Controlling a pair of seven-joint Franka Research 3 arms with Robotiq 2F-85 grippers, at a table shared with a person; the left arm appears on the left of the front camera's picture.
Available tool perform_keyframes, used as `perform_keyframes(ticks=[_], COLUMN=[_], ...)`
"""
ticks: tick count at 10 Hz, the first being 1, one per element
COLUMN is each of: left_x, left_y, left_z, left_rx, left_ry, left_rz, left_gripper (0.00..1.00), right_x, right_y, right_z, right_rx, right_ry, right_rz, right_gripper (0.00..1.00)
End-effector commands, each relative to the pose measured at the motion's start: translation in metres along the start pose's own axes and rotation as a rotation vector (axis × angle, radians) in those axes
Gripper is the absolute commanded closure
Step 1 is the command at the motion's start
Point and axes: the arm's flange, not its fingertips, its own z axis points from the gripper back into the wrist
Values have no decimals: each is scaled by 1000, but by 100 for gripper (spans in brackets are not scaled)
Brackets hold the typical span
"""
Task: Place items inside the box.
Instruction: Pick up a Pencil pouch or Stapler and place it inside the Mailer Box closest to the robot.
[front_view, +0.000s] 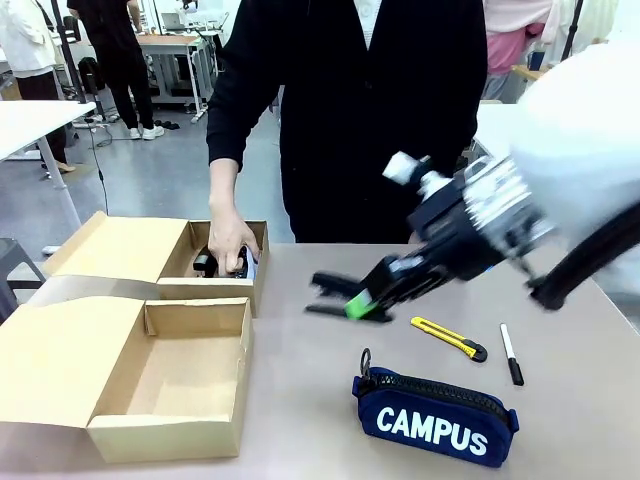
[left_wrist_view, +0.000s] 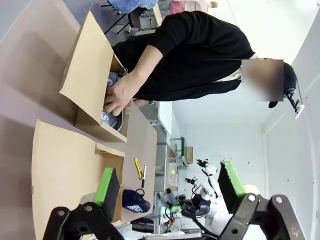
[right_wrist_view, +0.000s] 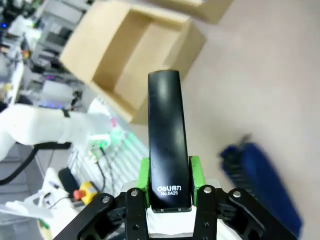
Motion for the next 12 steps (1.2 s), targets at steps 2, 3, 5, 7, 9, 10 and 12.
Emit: perform_keyframes(ticks=[2,3,5,7,9,10,12], left_x=[0,0,0,0,0,0,0], left_y=[-1,-1,-1,-1,-1,-1,-1], left_z=[0,0,0,0,0,0,0], left_rx=[-22,-22,-22,-22,-22,-22,-22], left_ry=[-7,-7,-7,-7,-7,-7,-7], left_rz=[-18,-18,-18,-18,-18,-18,-18], left_gripper=[0,0,0,0,0,0,0], right_x=[-20,-16,-34,-34,-28,-20,-4], right_y=[45,53,54,54,60,73,106], right_z=[-58,-70,-64,-64,-73,-77,-97], right_rx=[170,219,151,151,178,210,191], right_ry=[100,158,145,145,136,82,-7], right_rz=[-54,-94,-35,-35,-107,-143,-143], right_gripper=[63,63,63,63,63,63,63])
